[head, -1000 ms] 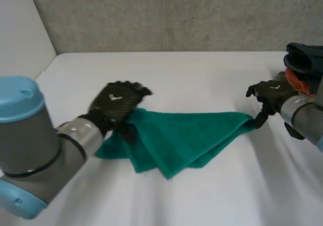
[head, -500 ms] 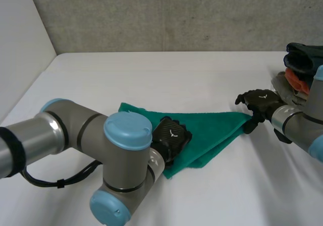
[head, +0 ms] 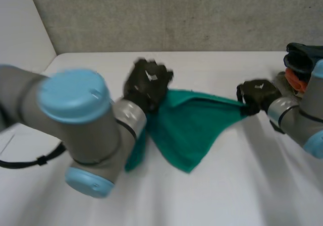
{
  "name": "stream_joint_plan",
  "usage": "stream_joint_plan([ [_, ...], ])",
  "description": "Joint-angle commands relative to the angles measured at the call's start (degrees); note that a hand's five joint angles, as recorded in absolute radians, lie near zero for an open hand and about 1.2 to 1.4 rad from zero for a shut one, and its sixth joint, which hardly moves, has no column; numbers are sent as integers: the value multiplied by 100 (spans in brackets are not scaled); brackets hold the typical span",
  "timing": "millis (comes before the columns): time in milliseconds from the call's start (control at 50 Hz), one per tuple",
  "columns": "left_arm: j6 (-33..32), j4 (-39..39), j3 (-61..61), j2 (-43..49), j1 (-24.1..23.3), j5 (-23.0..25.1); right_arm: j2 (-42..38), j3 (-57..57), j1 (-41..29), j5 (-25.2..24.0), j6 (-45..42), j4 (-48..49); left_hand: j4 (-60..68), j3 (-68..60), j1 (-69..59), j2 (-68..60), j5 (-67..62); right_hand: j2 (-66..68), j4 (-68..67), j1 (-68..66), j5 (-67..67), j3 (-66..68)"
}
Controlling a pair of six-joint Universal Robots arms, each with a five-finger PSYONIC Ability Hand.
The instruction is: Fold the laundry.
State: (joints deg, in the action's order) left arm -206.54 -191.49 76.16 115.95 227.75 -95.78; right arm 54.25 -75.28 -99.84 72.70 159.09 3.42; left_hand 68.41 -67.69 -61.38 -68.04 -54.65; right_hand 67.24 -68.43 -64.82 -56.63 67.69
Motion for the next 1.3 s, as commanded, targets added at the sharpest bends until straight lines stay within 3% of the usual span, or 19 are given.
stream_joint_plan([
  [20,378,155,-908,-275,665,648,472,636,-360,621,-255,851,1159,-1231,-1862,-1196,-1535,1276,-1157,-1518,-1337,1231],
  [140,404,252,-2523,-142,1244,526,788,1470,-948,1316,-492,2010,1159,-1231,-1862,-1196,-1535,1276,-1157,-1518,-1337,1231],
  [260,589,515,-2914,-265,1518,648,1061,1551,-1266,1185,-625,2374,1159,-1231,-1862,-1196,-1535,1276,-1157,-1518,-1337,1231],
  [420,738,947,-1500,-459,1966,684,1351,471,-1881,763,-897,1425,1159,-1231,-1862,-1196,-1535,1276,-1157,-1518,-1337,1231],
  [520,581,238,-122,-564,2282,622,1246,-547,-2285,1035,-985,723,1159,-1231,-1862,-1196,-1535,1276,-1157,-1518,-1337,1231],
  [640,527,-556,953,-766,2397,850,710,-936,-2567,1237,-880,528,1159,-1231,-1862,-1196,-1535,1276,-1157,-1518,-1337,1231],
  [720,527,-802,1418,-1020,2388,1061,595,-726,-2392,1369,-547,431,1159,-1231,-1862,-1196,-1535,-3742,3861,3500,3681,-3787],
  [760,527,-794,1498,-1100,2397,1079,648,-647,-2269,1352,-370,344,1159,-1231,-1862,-1196,-1535,-4359,4479,4118,4298,-4405],
  [860,571,-706,1578,-1285,2450,1105,876,-260,-1847,1071,-80,-34,1159,-1231,-1862,-1196,-1535,-4630,4750,4388,4569,-4675],
  [980,685,-442,1604,-1575,2520,1149,842,521,-1100,298,-711,-957,1159,-1231,-1862,-1196,-1535,-4681,4800,4439,4620,-4726],
  [1180,896,-249,1823,-1961,2432,1272,-536,2111,-511,-28,-2889,-1450,1159,-1231,-1862,-1196,-1535,-4597,4716,4355,4536,-4642],
  [1300,896,-249,1920,-2076,2379,1290,-1434,2895,-352,-440,-3463,-1432,1159,-1231,-1862,-1196,-1535,-4176,4296,3935,4115,-4222],
])
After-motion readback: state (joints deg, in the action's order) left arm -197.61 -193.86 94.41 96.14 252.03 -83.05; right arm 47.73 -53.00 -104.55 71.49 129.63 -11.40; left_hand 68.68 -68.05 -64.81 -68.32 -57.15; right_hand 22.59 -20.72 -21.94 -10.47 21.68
